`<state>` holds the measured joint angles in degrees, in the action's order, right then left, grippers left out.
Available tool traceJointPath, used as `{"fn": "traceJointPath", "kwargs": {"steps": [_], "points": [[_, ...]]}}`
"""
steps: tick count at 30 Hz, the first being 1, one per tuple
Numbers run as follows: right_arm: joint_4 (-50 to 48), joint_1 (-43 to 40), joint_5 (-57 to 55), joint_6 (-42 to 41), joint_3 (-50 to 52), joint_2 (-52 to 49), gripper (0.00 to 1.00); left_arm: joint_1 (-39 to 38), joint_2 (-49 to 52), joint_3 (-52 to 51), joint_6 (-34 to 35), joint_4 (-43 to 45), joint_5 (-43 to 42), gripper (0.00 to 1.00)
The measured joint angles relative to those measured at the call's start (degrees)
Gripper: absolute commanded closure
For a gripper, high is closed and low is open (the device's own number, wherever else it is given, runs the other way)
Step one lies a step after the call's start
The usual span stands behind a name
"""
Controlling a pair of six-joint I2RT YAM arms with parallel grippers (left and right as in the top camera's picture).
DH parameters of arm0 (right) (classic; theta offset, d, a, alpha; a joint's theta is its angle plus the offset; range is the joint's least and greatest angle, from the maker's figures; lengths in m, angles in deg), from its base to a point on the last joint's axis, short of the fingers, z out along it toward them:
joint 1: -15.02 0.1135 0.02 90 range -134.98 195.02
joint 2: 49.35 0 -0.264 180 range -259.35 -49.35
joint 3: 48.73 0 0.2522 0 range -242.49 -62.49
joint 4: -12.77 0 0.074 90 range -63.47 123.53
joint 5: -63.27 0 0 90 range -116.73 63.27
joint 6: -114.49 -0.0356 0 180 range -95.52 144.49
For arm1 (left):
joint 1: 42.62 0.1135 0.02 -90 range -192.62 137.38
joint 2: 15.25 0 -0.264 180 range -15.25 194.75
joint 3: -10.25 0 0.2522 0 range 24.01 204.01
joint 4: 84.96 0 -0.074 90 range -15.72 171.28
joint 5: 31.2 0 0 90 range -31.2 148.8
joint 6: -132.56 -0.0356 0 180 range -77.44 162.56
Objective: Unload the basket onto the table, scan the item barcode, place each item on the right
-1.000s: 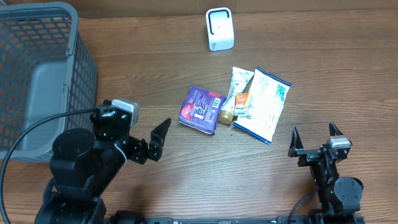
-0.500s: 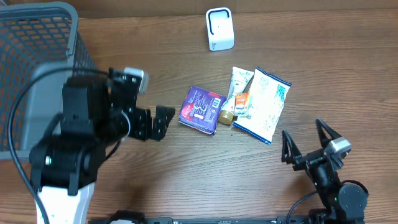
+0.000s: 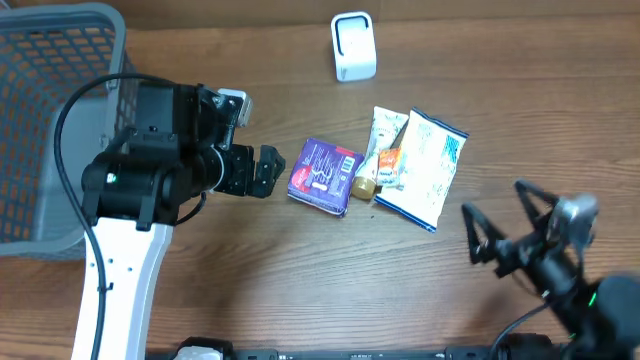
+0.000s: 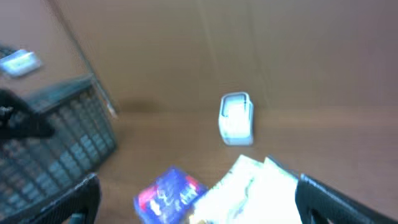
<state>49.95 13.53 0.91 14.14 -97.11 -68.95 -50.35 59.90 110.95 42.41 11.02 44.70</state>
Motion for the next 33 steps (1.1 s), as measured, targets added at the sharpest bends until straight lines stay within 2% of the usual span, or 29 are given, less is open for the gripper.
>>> {"fn": "traceJointPath", "kwargs": {"steps": [5, 10, 14, 20, 27, 33], "points": [[23.3, -1.2, 3.6, 3.7, -22.8, -25.4, 0.0, 0.0, 1.7, 0.0, 2.6, 0.0, 0.3, 0.0], [33.1, -1.2, 13.8, 4.8, -33.8, -46.5, 0.0, 0.0, 2.6, 0.1, 9.9, -2.7, 0.2, 0.0], [34.8, -1.1, 17.4, 4.9, -34.5, -58.1, 0.0, 0.0, 3.2, 0.1, 13.6, -4.0, 0.0, 0.0], [36.6, -1.2, 18.2, 4.7, -34.5, -71.1, 0.0, 0.0, 4.3, 0.1, 15.3, -4.8, -0.2, 0.0], [35.7, -1.1, 1.6, -3.3, -34.2, -76.7, 0.0, 0.0, 5.8, 0.1, 15.7, -5.0, -0.2, 0.0], [28.4, -1.2, -2.8, -5.2, -32.3, -79.6, 0.0, 0.0, 7.8, 0.1, 15.7, -5.0, -0.3, 0.0]]}}
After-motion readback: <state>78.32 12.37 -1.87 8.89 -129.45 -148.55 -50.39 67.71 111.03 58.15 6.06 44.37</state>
